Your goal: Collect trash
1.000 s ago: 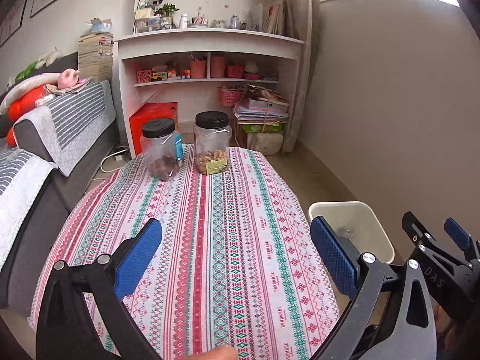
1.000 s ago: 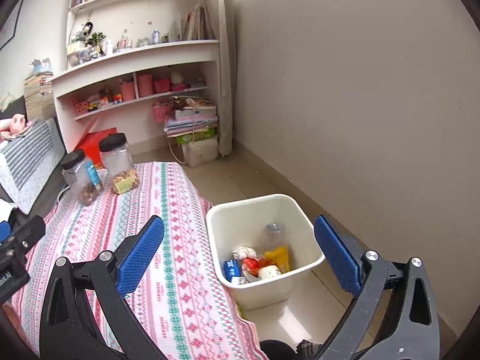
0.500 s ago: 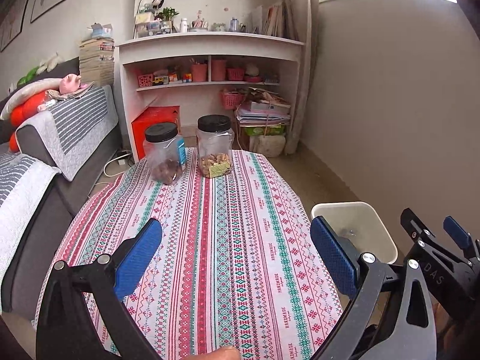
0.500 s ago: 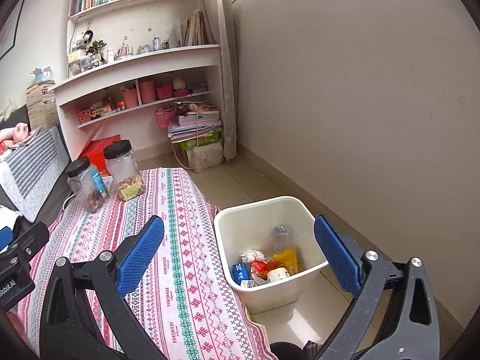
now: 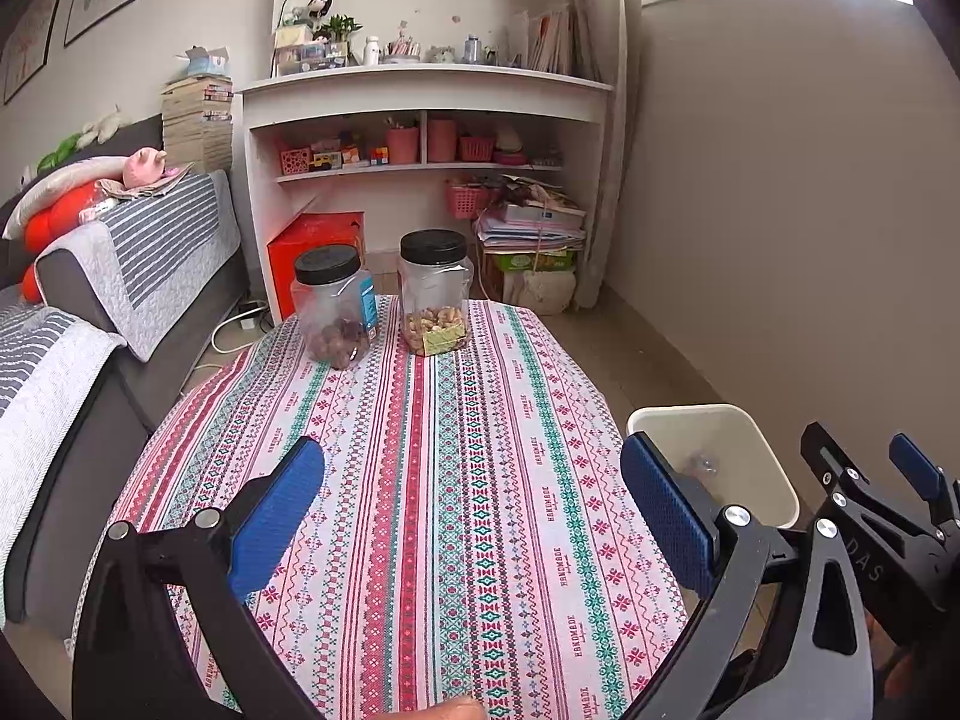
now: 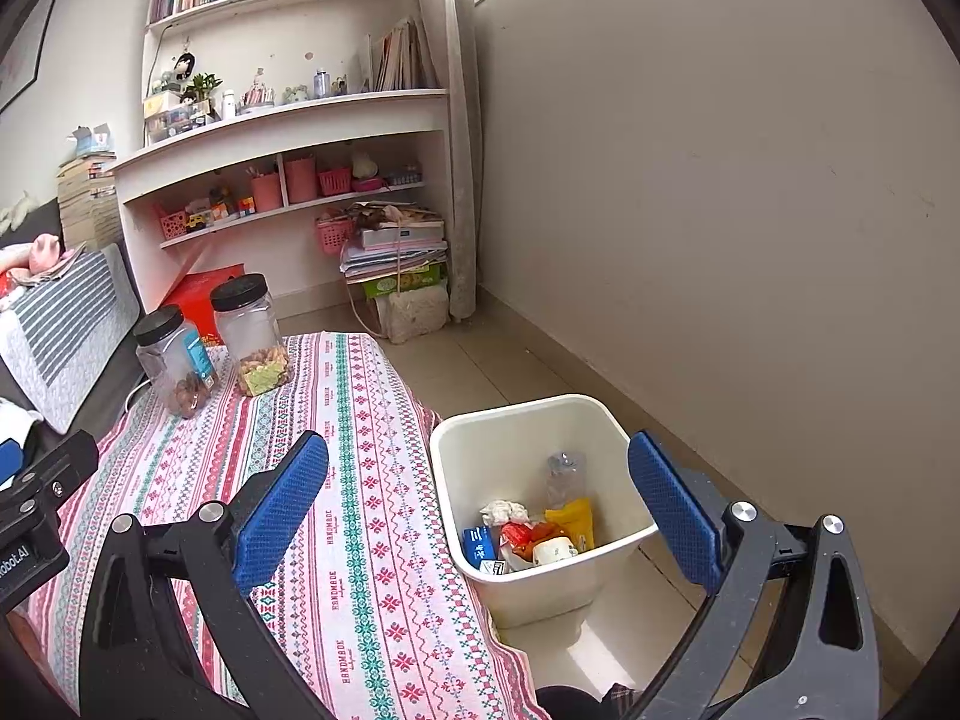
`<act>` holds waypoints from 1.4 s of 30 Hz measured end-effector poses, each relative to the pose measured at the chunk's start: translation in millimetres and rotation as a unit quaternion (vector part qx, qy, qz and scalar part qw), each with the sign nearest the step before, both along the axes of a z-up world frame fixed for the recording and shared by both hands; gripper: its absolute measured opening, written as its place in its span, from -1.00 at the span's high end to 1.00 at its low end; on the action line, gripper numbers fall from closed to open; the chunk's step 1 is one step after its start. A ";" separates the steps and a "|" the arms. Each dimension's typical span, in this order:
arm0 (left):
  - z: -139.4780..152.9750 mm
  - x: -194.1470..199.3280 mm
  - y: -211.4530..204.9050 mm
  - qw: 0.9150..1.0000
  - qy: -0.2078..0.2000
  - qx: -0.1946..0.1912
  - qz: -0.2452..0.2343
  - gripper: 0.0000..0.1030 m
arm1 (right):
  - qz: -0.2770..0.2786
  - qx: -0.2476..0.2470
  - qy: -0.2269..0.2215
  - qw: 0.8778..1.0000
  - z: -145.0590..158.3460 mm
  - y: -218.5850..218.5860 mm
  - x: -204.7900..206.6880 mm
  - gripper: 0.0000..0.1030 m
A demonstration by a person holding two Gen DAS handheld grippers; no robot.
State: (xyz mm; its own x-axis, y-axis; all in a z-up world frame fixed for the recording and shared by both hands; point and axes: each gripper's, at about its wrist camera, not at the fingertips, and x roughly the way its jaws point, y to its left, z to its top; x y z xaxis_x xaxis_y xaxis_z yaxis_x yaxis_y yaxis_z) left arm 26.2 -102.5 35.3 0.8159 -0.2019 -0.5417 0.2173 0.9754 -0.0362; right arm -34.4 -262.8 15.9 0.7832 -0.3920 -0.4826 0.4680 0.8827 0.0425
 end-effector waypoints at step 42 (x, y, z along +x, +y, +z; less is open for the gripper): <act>-4.4 3.4 -4.6 1.000 0.001 -0.009 -0.011 -0.85 | 0.009 0.006 0.007 1.000 -3.6 -3.0 0.9 -0.87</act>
